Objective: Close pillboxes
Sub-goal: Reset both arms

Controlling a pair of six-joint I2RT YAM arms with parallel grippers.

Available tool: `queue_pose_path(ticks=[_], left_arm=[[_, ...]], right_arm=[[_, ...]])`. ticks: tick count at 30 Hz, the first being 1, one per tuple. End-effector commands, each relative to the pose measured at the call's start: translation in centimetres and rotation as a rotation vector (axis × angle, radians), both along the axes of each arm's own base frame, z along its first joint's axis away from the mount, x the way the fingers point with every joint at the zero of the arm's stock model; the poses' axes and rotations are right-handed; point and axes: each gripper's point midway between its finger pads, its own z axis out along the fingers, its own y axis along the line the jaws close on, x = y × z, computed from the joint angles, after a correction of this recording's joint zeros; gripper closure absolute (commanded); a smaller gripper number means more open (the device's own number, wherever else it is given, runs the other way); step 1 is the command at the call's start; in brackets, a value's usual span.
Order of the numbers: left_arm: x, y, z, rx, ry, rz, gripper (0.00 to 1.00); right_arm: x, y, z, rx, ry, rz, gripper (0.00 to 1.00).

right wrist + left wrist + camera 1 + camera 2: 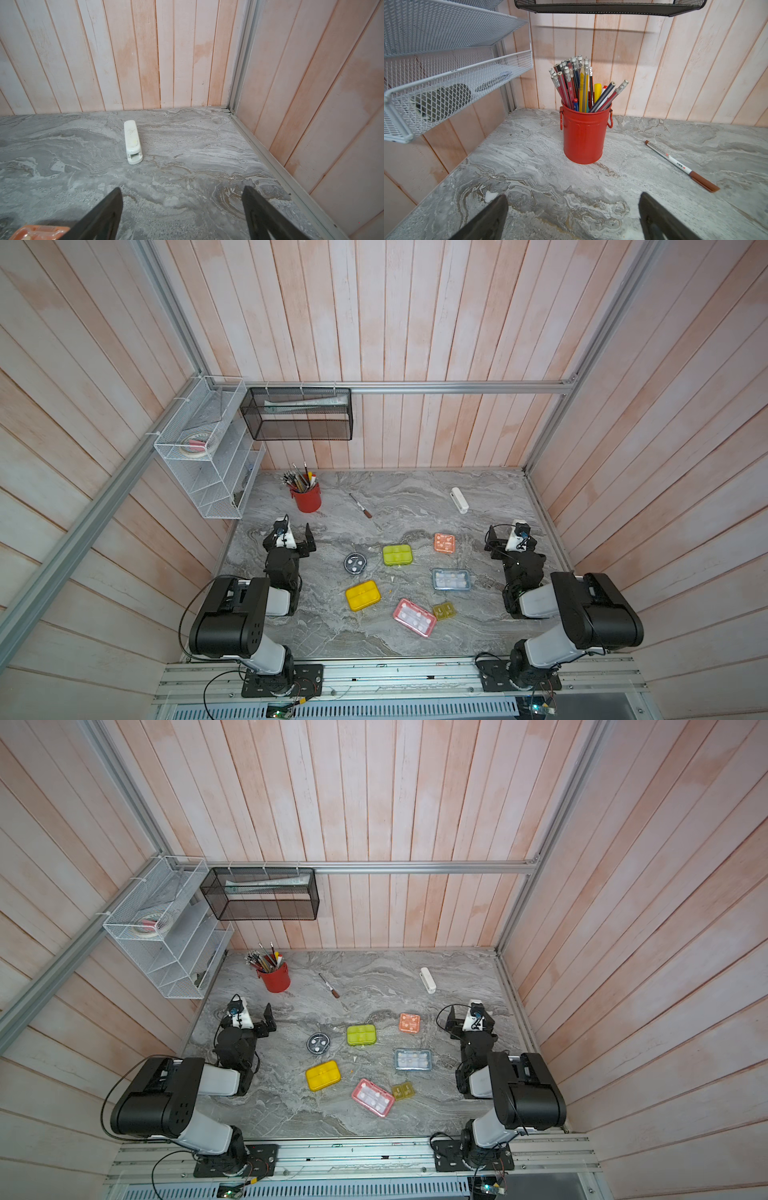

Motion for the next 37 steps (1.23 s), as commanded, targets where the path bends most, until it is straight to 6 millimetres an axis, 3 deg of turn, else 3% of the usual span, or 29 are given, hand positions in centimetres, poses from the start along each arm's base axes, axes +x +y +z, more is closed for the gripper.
queue_pose_path(ticks=[1,37], left_arm=[[-0.23,0.18,-0.56,-0.002,0.009,0.005,0.00],[-0.22,0.20,-0.53,-0.002,0.008,0.005,0.00]], right_arm=[[0.16,-0.26,-0.53,0.005,0.020,-0.009,0.02],[0.32,-0.32,-0.61,0.012,0.025,-0.004,0.02]])
